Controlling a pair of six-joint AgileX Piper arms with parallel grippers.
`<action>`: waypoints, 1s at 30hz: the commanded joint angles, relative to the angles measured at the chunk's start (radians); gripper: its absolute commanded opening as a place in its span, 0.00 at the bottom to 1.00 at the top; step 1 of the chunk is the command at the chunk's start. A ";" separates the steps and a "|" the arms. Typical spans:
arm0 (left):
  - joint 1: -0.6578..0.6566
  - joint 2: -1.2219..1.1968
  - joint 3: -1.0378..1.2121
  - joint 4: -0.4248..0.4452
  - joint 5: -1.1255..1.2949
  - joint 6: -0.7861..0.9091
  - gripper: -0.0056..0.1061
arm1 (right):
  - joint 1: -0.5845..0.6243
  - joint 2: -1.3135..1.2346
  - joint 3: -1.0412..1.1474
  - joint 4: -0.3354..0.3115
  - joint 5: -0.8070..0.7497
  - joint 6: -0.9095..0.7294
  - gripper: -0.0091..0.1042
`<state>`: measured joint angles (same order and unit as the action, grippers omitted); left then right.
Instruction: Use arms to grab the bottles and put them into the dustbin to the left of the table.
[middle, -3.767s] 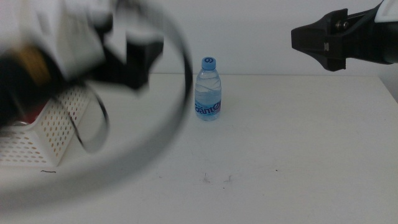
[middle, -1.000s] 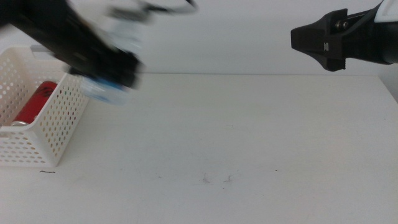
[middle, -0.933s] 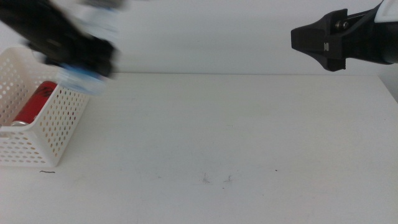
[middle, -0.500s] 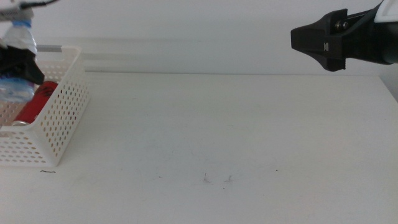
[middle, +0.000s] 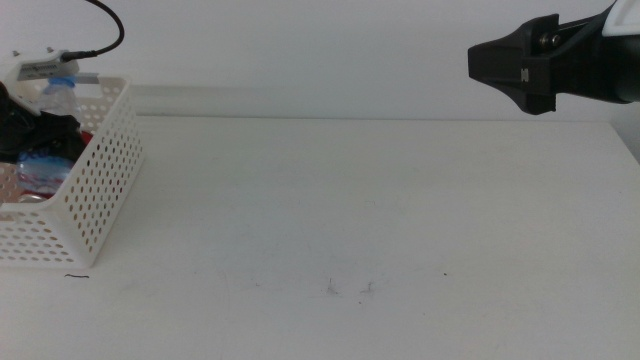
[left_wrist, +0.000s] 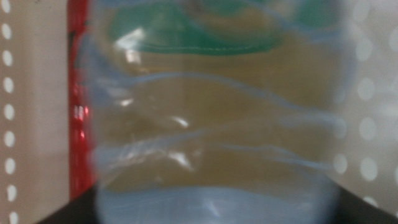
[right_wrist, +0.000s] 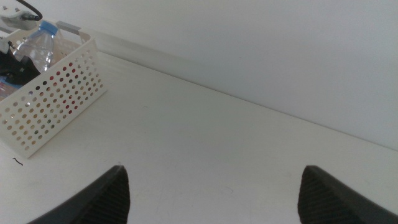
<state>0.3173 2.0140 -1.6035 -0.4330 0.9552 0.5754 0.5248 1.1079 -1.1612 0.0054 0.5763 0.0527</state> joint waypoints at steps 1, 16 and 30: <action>0.001 -0.022 -0.014 -0.007 -0.012 -0.012 0.82 | 0.001 -0.004 0.002 -0.005 -0.008 -0.005 0.85; -0.162 -0.484 0.203 0.117 -0.089 -0.199 0.89 | 0.001 -0.004 0.002 -0.005 -0.008 -0.005 0.85; -0.473 -1.157 0.620 0.140 -0.491 -0.210 0.89 | 0.001 -0.004 0.002 -0.005 -0.008 -0.005 0.85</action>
<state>-0.1450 0.8784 -1.0044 -0.3055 0.4960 0.3732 0.5248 1.1079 -1.1612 0.0054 0.5763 0.0527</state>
